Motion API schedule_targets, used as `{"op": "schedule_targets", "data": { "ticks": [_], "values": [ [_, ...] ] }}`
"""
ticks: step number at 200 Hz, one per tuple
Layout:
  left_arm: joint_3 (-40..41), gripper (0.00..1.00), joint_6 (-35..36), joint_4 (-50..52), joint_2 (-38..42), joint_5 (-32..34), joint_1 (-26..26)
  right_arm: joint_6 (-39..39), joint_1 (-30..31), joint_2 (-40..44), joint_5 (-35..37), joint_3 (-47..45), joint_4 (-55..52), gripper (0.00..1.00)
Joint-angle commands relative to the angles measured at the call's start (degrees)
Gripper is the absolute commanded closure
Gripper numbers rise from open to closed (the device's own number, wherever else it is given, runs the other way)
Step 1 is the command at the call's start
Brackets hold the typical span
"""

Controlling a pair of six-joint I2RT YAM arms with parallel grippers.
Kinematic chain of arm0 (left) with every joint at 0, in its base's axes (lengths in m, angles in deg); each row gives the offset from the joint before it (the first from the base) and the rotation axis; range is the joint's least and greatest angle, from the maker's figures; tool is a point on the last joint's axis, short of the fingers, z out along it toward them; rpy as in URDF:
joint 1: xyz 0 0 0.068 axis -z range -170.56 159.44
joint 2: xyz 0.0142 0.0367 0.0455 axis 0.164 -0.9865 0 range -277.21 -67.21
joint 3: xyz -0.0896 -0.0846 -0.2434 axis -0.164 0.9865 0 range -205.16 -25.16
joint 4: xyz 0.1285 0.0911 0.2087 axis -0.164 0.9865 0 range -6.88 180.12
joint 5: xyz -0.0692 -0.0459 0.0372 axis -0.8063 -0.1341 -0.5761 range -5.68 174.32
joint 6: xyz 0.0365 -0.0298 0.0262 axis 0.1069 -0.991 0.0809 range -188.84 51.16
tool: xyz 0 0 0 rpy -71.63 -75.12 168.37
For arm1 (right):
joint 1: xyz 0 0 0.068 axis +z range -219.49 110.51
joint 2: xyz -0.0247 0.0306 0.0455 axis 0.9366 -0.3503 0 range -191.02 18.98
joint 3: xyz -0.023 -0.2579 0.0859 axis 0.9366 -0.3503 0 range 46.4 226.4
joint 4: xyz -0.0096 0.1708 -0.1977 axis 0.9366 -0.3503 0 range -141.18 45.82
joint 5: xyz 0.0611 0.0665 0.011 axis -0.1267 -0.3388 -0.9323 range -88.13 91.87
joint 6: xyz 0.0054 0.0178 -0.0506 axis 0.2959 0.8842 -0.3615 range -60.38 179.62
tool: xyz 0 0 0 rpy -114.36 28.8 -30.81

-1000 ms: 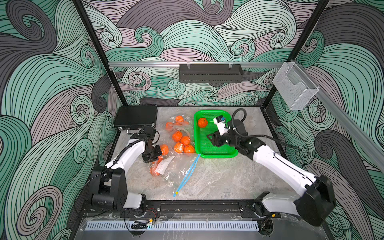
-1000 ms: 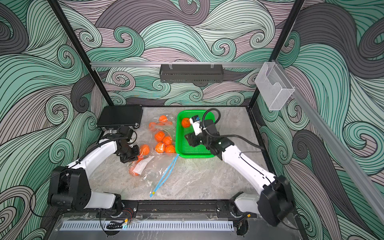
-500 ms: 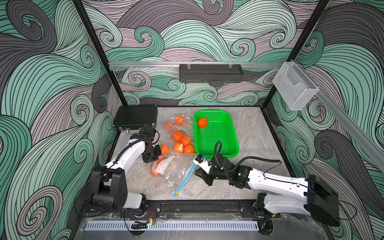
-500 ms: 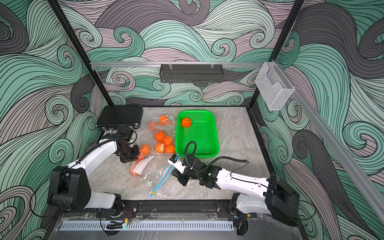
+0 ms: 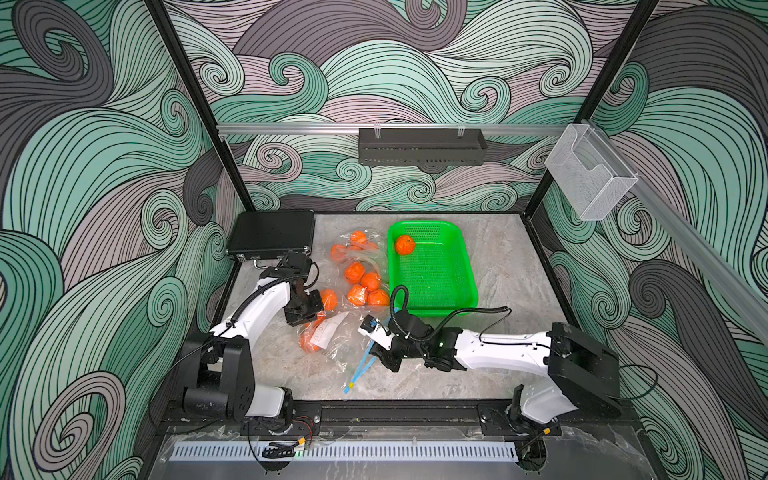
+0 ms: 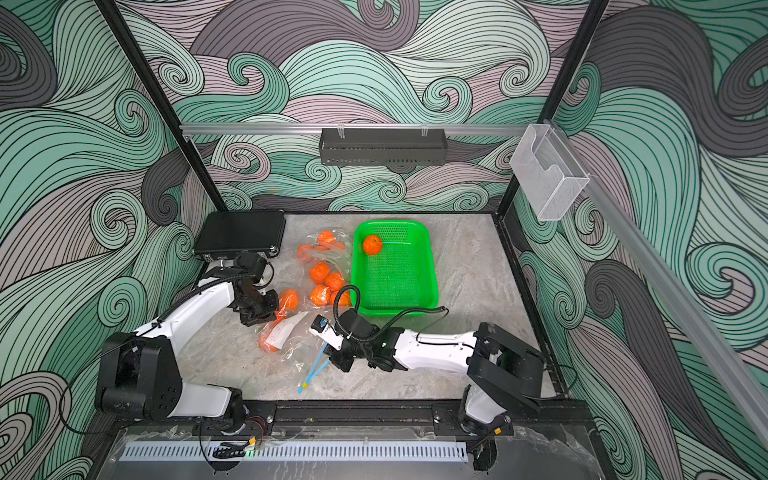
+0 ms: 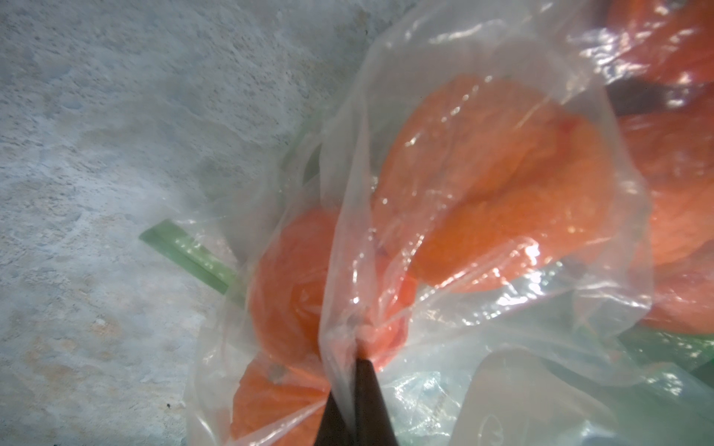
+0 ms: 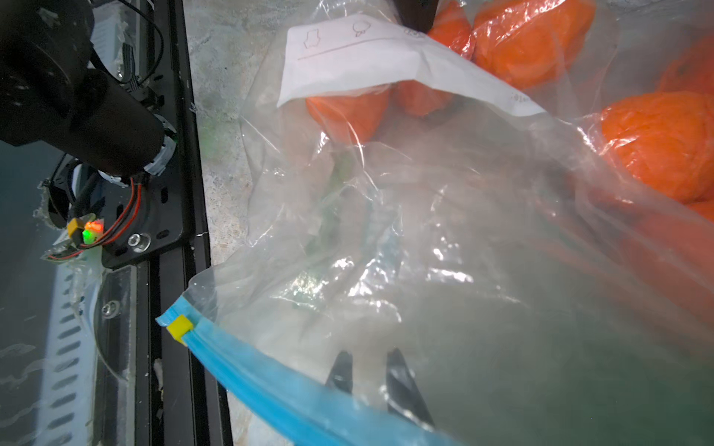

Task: Open the zip-top bag and take out the orange
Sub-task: Adjust the zipper food storage bag in the zipper food storage bag.

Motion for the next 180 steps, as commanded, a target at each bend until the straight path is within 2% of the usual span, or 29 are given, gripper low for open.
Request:
{"op": "schedule_targets", "data": {
  "ticks": [1, 72, 96, 119, 137, 166, 180],
  "values": [
    [0.51, 1.00, 0.40, 1.10, 0.29, 0.72, 0.01, -3.74, -0.20, -2.50, 1.95, 2.93, 2.68, 0.76],
    [0.01, 1.00, 0.98, 1.37, 0.21, -1.19, 0.52, -5.38, -3.24, -13.55, 0.08, 5.77, 12.84, 0.69],
    [-0.34, 1.00, 1.44, 1.20, 1.10, -5.86, 1.67, -5.25, -3.57, -13.75, -0.15, 2.62, 15.01, 0.69],
    [-2.58, 0.70, 2.77, 3.10, 2.36, -8.55, 1.85, -4.10, -3.84, -12.53, -0.09, -2.84, 20.36, 0.69],
    [-6.31, 0.46, 3.03, 4.69, 3.01, -4.91, 1.71, -4.32, -3.80, -12.52, -0.36, -6.31, 24.82, 0.68],
    [-13.47, 0.30, 2.61, 5.70, -0.22, -1.13, 1.44, -4.72, -3.81, -12.82, -0.59, -8.52, 27.80, 0.68],
    [-15.06, 0.29, 1.98, 3.91, -4.49, -1.52, 0.87, -4.72, -3.82, -12.31, -1.18, -8.68, 28.04, 0.68]
  ]
}}
